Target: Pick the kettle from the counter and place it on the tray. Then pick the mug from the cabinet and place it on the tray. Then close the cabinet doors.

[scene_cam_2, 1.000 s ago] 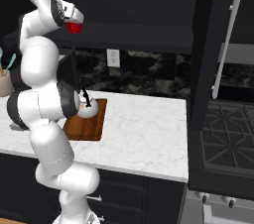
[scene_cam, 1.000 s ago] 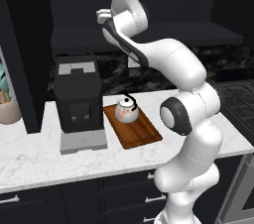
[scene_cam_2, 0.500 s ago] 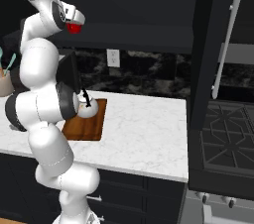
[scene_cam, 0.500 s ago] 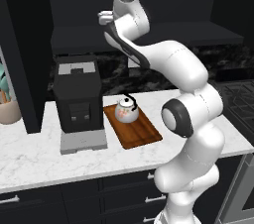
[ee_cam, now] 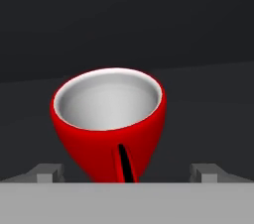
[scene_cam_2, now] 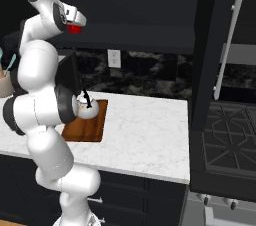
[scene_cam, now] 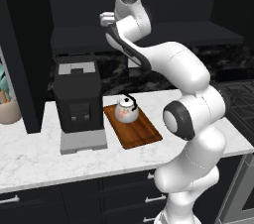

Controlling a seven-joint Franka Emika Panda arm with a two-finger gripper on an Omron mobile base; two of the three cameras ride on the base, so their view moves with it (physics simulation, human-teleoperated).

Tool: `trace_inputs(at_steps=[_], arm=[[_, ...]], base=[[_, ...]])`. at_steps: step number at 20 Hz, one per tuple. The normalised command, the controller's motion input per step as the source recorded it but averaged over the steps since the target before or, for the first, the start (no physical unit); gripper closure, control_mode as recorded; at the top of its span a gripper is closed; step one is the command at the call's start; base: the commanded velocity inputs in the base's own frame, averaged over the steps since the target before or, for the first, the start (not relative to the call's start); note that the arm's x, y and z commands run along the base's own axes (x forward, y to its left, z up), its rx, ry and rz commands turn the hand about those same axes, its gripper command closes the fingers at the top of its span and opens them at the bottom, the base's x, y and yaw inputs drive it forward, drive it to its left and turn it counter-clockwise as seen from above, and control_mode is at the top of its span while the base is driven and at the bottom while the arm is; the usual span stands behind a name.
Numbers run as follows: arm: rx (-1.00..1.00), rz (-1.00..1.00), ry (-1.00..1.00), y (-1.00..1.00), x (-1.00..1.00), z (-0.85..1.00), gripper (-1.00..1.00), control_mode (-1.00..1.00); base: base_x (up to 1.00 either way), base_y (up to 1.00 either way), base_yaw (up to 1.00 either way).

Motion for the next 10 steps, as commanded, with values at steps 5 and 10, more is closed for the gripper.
trace_inputs(at_steps=[5,10], arm=[[0.00,0.00,0.00,0.00,0.04,-0.13,1.00,-1.00],[0.00,0.00,0.00,0.00,0.05,-0.03,1.00,-1.00]], base=[[0.00,0.00,0.00],[0.00,0.00,0.00]])
